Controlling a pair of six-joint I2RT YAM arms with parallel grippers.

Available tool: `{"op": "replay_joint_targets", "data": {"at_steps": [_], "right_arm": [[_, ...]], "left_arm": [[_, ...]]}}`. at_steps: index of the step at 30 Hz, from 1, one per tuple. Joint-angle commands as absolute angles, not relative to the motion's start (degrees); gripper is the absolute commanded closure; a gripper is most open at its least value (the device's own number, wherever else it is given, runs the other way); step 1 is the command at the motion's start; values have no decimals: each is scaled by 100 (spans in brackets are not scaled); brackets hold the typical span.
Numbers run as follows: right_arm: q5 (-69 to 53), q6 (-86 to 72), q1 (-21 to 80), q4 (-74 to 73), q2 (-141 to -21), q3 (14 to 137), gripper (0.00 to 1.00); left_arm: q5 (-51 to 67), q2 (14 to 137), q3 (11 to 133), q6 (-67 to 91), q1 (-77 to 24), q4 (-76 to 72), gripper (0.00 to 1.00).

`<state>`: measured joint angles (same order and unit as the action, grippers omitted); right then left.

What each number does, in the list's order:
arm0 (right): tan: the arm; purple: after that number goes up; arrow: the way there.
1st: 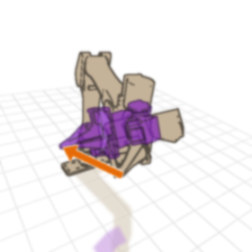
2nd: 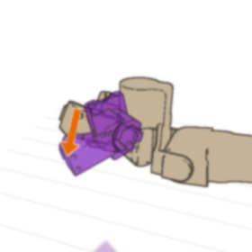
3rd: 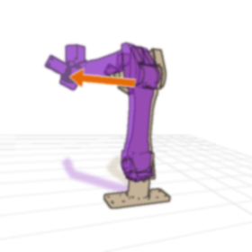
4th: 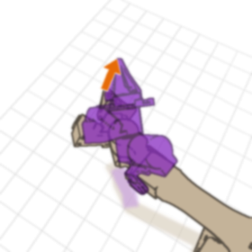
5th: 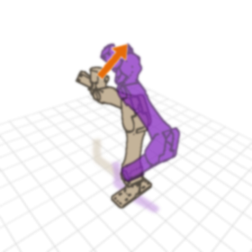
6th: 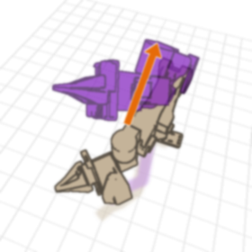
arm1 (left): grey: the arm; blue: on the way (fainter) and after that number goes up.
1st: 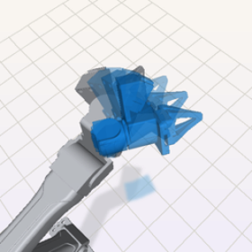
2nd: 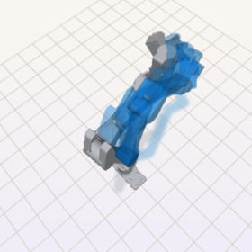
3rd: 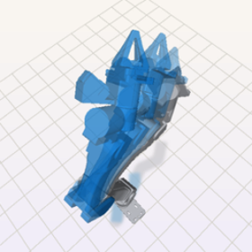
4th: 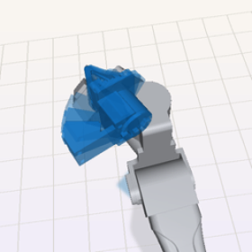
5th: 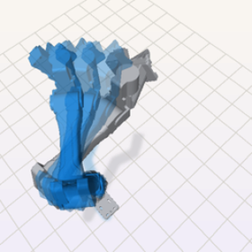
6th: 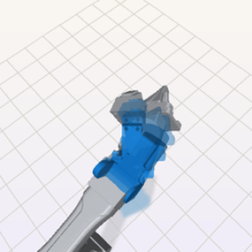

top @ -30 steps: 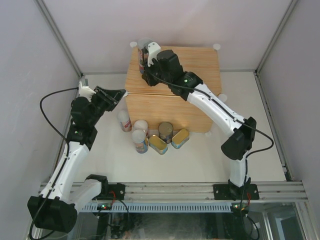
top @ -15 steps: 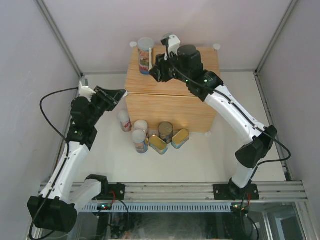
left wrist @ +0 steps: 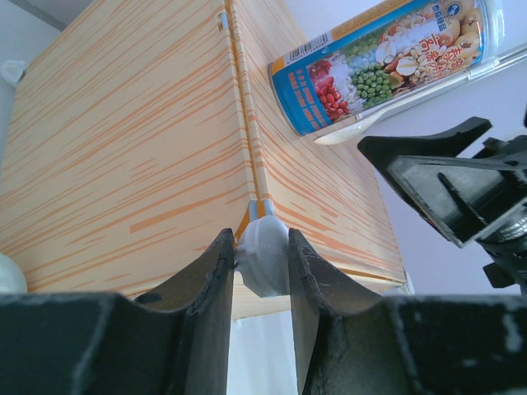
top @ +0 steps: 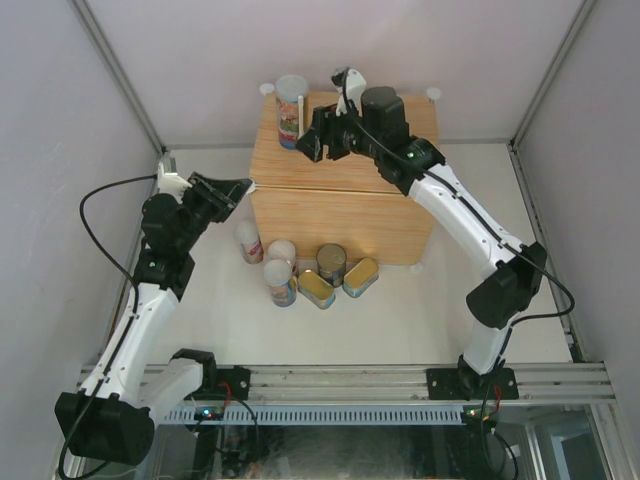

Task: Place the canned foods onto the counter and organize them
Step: Place the canned food on the counter.

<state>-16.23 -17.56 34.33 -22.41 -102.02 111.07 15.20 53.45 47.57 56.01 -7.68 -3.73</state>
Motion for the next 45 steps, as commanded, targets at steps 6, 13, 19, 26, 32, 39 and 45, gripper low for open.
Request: {"op": "replay_joint_targets", "data": {"at_steps": [6, 13, 19, 26, 32, 39, 45], "right_arm": [[-1072, -1579, 3605, -1873, -10524, 11459, 42], [-667, -1362, 3744, -1953, -10813, 11861, 48], [-238, -1148, 3878, -2200, -11112, 12327, 50], [59, -981, 3972, -2375, -11522, 12876, 50], [361, -941, 3973, -2283, -11781, 13069, 50], [672, -901, 3973, -2145, -12049, 13312, 50], [945, -902, 3955, -2177, -12374, 13750, 50]], "left_arm": [[1626, 5199, 4474, 5497, -741, -480, 94], [1652, 5203, 4436, 5517, -739, -536, 94], [1674, 5193, 4437, 5528, -745, -566, 94], [1715, 5178, 4383, 5587, -744, -673, 94], [1773, 5171, 4372, 5583, -739, -712, 94], [1836, 5198, 4396, 5512, -744, -695, 94], [1866, 5198, 4411, 5486, -740, -675, 94]]}}
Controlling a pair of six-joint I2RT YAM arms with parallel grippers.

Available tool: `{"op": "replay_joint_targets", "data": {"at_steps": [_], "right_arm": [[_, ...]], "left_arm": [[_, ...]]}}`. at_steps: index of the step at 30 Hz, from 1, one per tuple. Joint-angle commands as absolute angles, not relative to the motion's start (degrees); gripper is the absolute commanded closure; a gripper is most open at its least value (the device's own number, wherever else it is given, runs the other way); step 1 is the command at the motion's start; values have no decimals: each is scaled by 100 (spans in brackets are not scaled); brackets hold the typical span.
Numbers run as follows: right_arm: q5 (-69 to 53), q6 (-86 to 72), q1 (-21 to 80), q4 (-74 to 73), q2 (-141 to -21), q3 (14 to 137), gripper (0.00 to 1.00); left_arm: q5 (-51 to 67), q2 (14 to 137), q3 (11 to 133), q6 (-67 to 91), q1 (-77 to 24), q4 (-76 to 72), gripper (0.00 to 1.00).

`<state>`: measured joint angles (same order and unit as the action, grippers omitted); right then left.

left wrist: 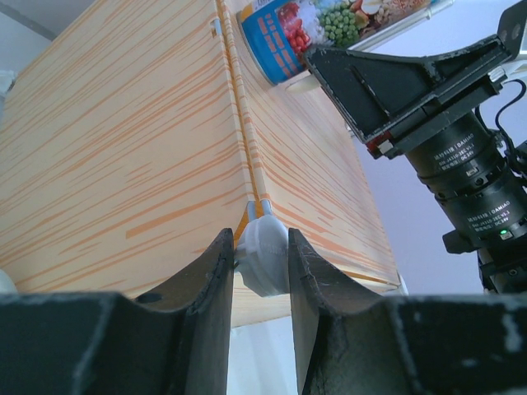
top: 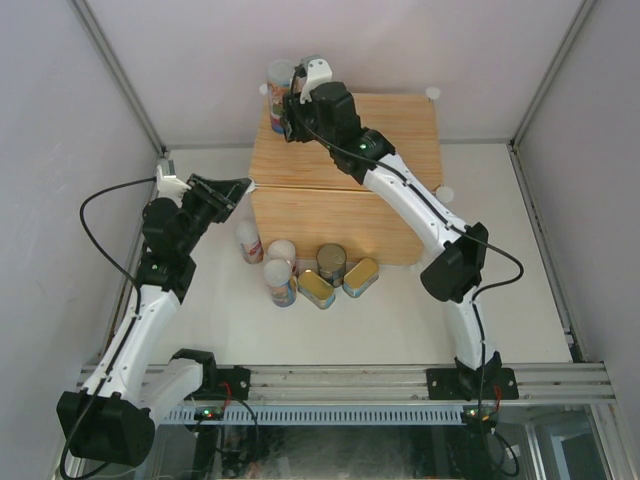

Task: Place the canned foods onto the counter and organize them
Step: Place the canned food on the counter.

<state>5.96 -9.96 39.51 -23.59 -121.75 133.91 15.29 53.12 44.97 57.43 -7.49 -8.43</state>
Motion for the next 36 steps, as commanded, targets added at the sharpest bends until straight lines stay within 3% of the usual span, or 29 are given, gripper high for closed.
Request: {"op": "replay_joint_targets", "data": {"at_steps": [1, 36], "right_arm": [[975, -905, 3943, -2160, -12395, 13772, 50], [1065, -921, 3652, -1955, -13033, 14403, 47]], "left_arm": [[1879, 5202, 4411, 5491, -742, -669, 94], [1843, 5335, 4553, 5458, -738, -632, 94]]}}
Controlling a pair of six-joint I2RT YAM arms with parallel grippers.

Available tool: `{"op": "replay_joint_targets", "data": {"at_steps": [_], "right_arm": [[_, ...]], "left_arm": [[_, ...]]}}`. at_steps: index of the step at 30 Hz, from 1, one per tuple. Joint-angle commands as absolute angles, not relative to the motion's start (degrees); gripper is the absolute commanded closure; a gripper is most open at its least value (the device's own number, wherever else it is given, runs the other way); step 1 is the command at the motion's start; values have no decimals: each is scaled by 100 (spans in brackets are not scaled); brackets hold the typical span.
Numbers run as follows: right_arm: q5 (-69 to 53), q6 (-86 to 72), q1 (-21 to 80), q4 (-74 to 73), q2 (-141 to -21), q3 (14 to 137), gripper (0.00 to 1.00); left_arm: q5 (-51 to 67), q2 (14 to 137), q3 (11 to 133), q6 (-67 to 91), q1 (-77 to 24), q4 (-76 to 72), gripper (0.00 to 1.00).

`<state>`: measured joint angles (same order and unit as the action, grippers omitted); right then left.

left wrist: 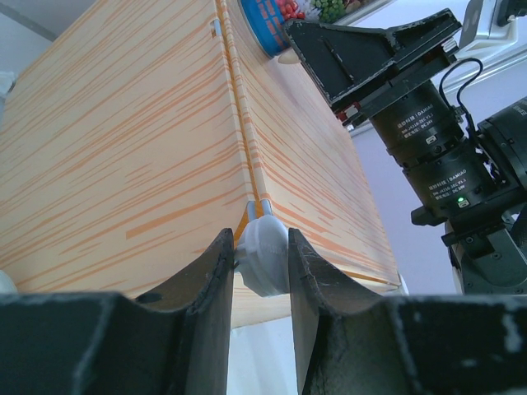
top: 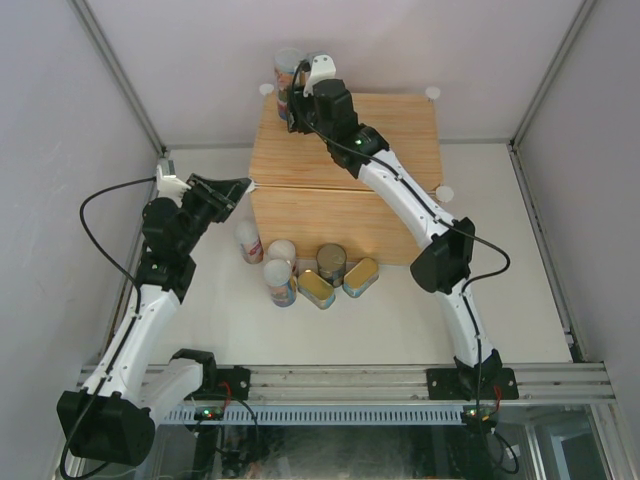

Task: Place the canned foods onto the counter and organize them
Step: Place the canned food on the counter.

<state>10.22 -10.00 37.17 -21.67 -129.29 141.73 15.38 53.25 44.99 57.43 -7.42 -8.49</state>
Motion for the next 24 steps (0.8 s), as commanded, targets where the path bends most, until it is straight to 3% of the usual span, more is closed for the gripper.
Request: {"op": "replay_joint_targets", "data": {"at_steps": [1, 15, 17, 24], "right_arm": [[1052, -923, 3648, -1952, -13053, 14416, 47], [924, -916, 3674, -1909, -13158, 14521, 45], [952, -918, 3686, -1944, -13121, 14520, 41], [1104, -860, 3735, -2048, -12871, 14317, 29]], "left_arm": [[1853, 5338, 4551, 5455, -738, -637, 94], [1805, 5306, 4535, 5464, -739, -635, 94], [1752, 5289, 4539, 5465, -747, -619, 93], [1648, 5281, 4586, 5522, -744, -558, 66]]}}
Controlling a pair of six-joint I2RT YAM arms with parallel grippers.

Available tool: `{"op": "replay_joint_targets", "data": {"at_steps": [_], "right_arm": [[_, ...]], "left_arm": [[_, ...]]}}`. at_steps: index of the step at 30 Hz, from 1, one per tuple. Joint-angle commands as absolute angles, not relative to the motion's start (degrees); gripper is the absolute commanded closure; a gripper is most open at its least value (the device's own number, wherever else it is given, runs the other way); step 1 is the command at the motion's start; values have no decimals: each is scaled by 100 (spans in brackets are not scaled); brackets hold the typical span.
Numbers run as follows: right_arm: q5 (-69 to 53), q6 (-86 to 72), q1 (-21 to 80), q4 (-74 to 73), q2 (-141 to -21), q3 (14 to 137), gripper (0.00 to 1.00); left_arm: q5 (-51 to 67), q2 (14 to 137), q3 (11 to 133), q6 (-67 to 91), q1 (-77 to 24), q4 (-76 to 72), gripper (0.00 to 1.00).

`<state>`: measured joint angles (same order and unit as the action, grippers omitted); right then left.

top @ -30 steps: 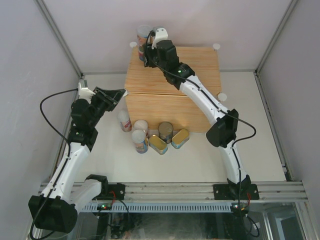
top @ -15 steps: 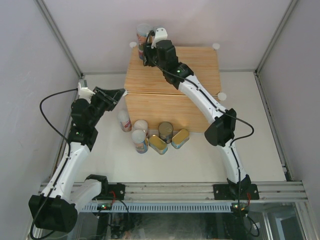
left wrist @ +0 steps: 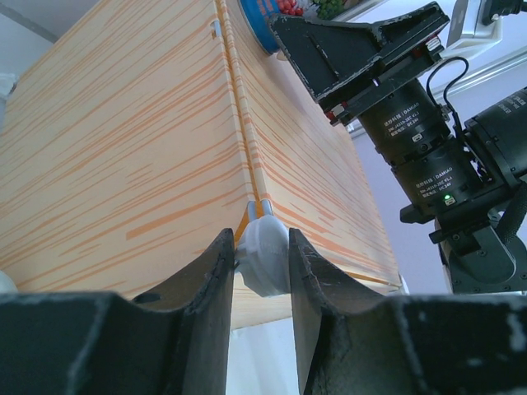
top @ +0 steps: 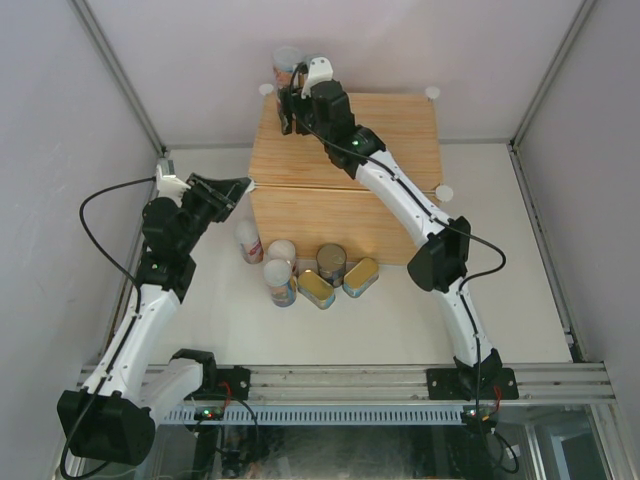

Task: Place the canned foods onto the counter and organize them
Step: Place the canned food on the counter.

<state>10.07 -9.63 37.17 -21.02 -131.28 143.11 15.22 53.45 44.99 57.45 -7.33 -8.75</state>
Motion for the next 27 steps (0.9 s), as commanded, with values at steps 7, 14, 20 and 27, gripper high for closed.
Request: {"op": "replay_joint_targets", "data": {"at_steps": [7, 14, 20, 27], "right_arm": [[1151, -838, 3752, -1911, -12375, 13687, 27], [1269, -778, 3827, -1836, -11920, 13175, 28], [1391, -684, 3932, -1732, -11455, 12711, 28], [1644, -448, 4221, -1761, -10723, 12144, 27]], "left_arm": [[1558, 5264, 4641, 5536, -747, -562, 39], [1474, 5247, 4835, 5493, -739, -439, 30], [1320, 5065, 4958, 5433, -743, -276, 27], [658, 4512, 5107, 5243, -734, 283, 20]]}}
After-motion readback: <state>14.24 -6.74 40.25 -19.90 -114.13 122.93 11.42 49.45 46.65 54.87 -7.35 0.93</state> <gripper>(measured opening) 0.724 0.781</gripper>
